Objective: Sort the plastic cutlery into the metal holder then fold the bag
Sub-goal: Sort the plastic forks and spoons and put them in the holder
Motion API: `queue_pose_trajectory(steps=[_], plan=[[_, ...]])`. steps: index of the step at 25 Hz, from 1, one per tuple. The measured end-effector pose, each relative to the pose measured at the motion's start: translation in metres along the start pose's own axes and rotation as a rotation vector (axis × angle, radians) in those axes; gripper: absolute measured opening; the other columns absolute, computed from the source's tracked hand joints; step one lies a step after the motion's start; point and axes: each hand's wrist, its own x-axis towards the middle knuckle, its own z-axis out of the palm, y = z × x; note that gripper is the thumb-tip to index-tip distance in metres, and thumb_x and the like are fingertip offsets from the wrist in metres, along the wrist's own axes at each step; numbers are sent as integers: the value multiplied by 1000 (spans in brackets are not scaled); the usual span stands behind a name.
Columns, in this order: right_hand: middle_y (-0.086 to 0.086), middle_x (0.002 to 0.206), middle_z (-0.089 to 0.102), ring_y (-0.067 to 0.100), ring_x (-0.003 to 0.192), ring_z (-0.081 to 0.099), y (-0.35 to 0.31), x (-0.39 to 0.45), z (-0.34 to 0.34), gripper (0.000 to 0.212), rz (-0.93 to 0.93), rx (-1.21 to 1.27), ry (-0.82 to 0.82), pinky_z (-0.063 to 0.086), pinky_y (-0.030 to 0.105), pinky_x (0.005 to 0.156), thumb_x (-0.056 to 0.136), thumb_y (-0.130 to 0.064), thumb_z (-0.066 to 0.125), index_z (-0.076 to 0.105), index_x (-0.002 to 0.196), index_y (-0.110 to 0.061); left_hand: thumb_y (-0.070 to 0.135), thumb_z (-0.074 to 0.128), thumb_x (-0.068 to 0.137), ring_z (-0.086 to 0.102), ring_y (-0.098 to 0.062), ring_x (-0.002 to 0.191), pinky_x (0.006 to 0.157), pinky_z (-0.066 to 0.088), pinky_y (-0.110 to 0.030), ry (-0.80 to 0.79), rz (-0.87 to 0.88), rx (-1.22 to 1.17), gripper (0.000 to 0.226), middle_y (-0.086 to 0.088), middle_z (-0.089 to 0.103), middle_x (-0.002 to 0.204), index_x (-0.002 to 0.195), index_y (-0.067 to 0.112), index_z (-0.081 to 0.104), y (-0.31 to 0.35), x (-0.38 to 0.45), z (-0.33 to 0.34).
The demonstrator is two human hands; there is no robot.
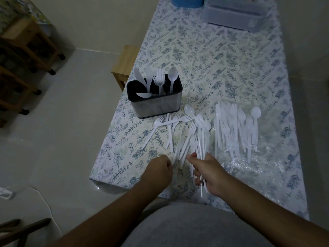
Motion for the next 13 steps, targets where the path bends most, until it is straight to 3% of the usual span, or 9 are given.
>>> queue_pose_trajectory(steps=[3,5,7,10,13], plan=[[1,67,47,14,51,39,1,0,2,33,-14,26,-6,34,26,44,88,-35,77,59,104,-12,24,64,94,56,1,57,55,42,-12,-98,13,-295,10,11,62,66,86,19,67,16,-8,-7],[3,62,50,14,47,41,1,1,3,38,-13,32,-6,36,27,44,88,-38,77,61,104,-7,29,65,94,55,1,53,54,43,-15,-137,106,-346,16,8,63,62,81,20,68,25,-8,-8],[2,60,53,15,46,44,-1,2,0,35,-12,46,14,36,26,44,90,-39,73,62,101,-8,29,62,95,58,-3,62,59,46,-19,-50,164,-277,18,5,65,73,83,18,70,26,4,-11],[1,63,58,18,50,51,-6,2,-5,32,8,62,18,39,25,44,92,-45,69,65,98,-13,18,60,96,62,-13,86,75,49,-22,123,222,-135,15,-1,64,103,107,12,68,22,32,-17],[3,74,60,20,59,54,-6,-3,-5,26,17,58,-5,44,26,45,96,-40,65,66,99,-15,16,57,95,63,-21,100,81,50,-26,145,234,-10,29,-8,62,115,123,8,62,22,53,-19]])
